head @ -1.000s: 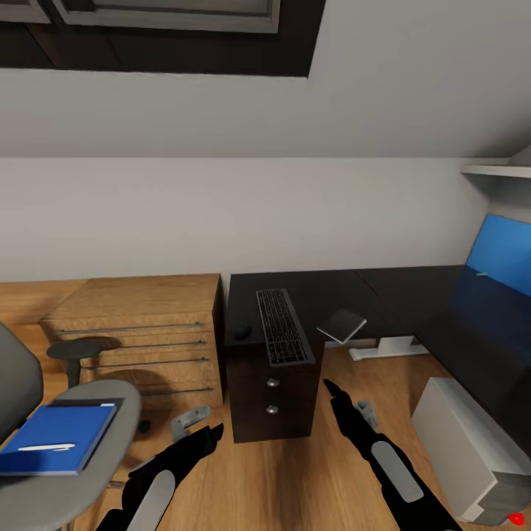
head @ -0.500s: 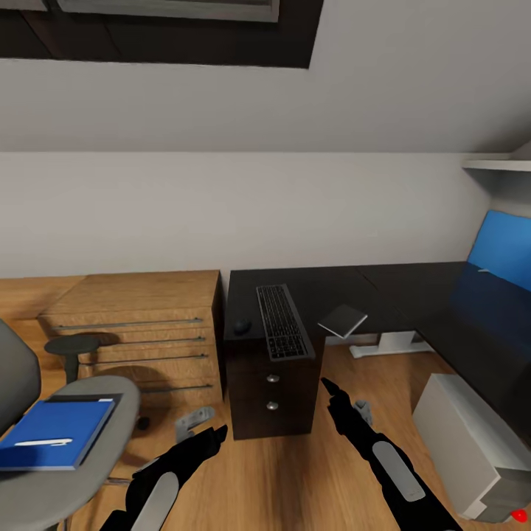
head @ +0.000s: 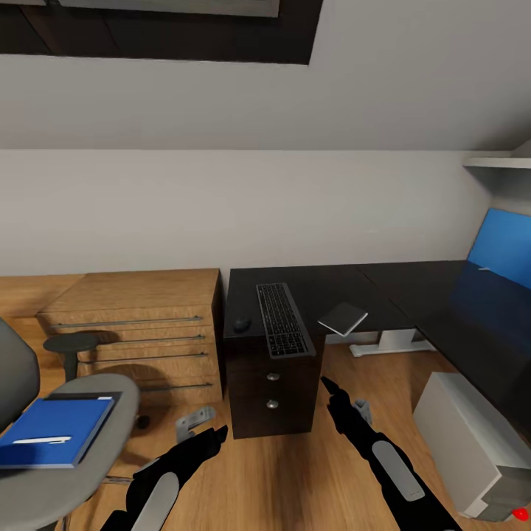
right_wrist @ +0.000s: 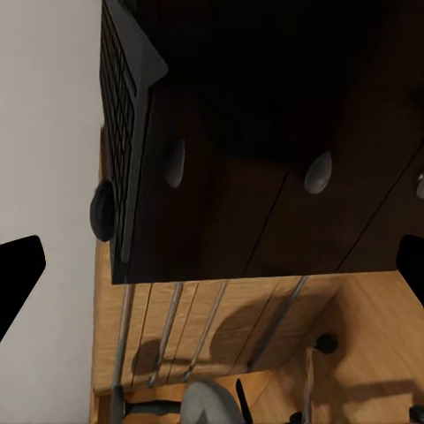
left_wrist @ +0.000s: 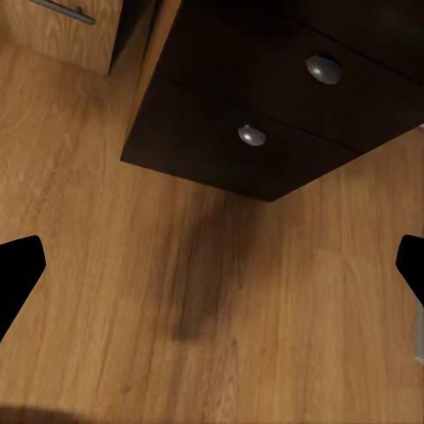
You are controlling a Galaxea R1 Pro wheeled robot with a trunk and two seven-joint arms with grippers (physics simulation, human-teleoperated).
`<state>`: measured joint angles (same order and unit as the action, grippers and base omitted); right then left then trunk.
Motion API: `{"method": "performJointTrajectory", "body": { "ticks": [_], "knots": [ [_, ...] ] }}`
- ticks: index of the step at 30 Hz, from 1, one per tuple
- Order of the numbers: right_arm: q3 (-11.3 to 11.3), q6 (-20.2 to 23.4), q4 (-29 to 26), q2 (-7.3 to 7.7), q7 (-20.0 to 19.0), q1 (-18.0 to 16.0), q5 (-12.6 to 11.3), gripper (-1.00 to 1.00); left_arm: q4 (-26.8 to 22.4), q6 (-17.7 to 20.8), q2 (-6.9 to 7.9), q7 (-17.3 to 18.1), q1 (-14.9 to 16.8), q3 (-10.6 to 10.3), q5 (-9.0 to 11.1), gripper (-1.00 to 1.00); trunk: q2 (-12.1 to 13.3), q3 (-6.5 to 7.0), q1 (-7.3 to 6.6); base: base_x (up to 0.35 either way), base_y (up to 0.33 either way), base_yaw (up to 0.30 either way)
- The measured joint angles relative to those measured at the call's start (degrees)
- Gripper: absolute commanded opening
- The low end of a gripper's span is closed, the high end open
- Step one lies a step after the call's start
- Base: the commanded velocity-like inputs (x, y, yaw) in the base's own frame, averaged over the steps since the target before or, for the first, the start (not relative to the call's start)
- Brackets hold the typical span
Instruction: In the bedroom, organize the workspace by keeping the computer under the desk, ensuring the monitor is on the desk, placing the keyboard on the desk next to the monitor, placing the mouse on the desk next to the keyboard, moving the folder from the swivel chair onto the desk next to the mouse, stacking the notebook on top of the folder with the pen on top of the notebook, and positioning the swivel chair next to the desk.
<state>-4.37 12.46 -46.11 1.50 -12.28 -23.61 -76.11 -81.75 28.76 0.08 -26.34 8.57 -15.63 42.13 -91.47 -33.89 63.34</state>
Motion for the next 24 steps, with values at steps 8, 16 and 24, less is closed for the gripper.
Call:
{"method": "performJointTrajectory", "body": {
  "ticks": [8,16,24],
  "knots": [
    [-0.07,0.14,-0.07,-0.13,-2.23,0.0,-0.04,1.0,0.0,0.16,0.0,0.06,0.0,-0.04,0.02,1.0,0.0,0.0,0.0,0.0,0.0,0.0],
    [-0.28,0.18,-0.03,-0.28,-3.22,0.0,-0.13,1.0,0.0,0.14,0.1,0.13,-0.2,-1.25,-0.03,1.0,0.0,0.0,0.0,0.001,0.0,0.0],
    [-0.38,0.2,0.19,-0.32,-3.06,0.0,-0.13,1.0,-0.01,-0.11,0.15,0.17,-1.07,-1.52,-0.1,1.0,0.0,0.0,-0.01,0.094,0.0,0.0]
  ]
}}
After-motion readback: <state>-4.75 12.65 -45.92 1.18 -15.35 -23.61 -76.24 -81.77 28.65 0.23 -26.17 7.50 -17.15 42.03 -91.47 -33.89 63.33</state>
